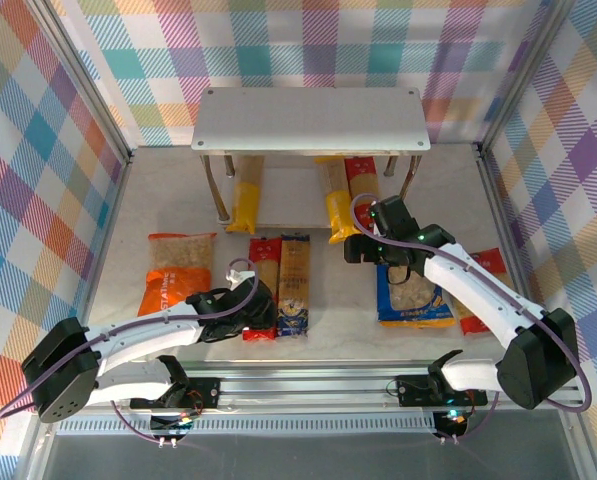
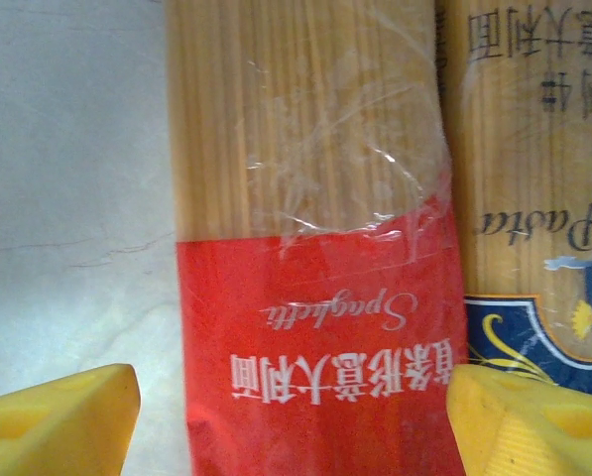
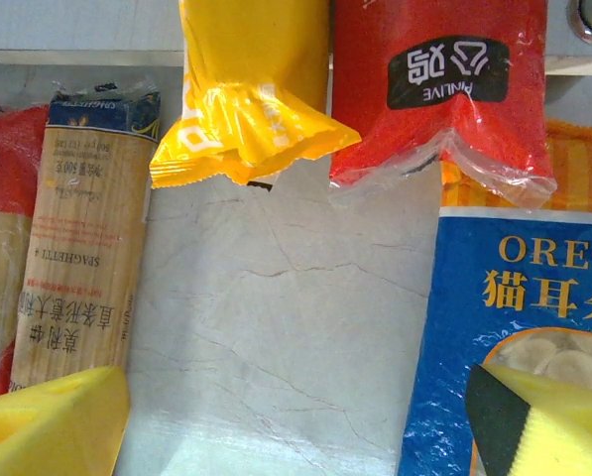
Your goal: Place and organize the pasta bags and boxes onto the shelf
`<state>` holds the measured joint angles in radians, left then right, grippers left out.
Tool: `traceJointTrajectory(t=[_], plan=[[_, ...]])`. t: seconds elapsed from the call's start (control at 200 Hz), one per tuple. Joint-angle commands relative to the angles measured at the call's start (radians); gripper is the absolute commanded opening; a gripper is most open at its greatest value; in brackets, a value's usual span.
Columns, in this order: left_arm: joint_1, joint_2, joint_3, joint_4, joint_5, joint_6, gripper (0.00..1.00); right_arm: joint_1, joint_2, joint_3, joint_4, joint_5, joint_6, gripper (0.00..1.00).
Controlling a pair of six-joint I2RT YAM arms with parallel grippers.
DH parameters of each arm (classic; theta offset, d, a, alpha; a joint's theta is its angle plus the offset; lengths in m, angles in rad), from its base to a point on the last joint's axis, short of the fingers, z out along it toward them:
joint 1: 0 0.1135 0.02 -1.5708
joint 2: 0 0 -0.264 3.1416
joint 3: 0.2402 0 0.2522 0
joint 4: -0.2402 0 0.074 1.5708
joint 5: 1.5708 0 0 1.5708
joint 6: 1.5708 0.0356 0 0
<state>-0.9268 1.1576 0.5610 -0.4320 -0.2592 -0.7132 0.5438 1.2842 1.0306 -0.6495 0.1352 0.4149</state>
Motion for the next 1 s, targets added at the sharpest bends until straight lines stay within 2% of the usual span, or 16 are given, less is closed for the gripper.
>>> traceJointTrajectory(t=[0.0,0.085,0.165,0.575,0.765,0.88,0.995], plan=[[-0.01,0.013,-0.007,0.033,0.027,-0.019,0.82,0.007,-0.019,-0.007,0.019,-0.026,0.024,0.88],[-0.011,0.025,-0.006,0.035,0.036,-0.013,0.83,0.007,-0.011,-0.006,0.026,-0.033,0.024,0.88],[-0.01,0.04,-0.01,0.042,0.052,-0.012,0.9,0.007,-0.005,-0.007,0.031,-0.04,0.022,0.88],[-0.01,0.148,-0.012,0.084,0.078,-0.009,0.95,0.008,-0.017,-0.015,0.031,-0.032,0.023,0.88],[-0.011,0.158,-0.01,0.062,0.061,-0.014,0.85,0.007,-0.017,-0.02,0.027,-0.029,0.023,0.88],[-0.01,0.149,-0.01,0.042,0.049,-0.013,0.68,0.008,-0.014,-0.021,0.028,-0.029,0.024,0.88],[-0.01,0.152,-0.005,0.033,0.051,-0.008,0.62,0.008,-0.012,-0.019,0.03,-0.032,0.027,0.88]])
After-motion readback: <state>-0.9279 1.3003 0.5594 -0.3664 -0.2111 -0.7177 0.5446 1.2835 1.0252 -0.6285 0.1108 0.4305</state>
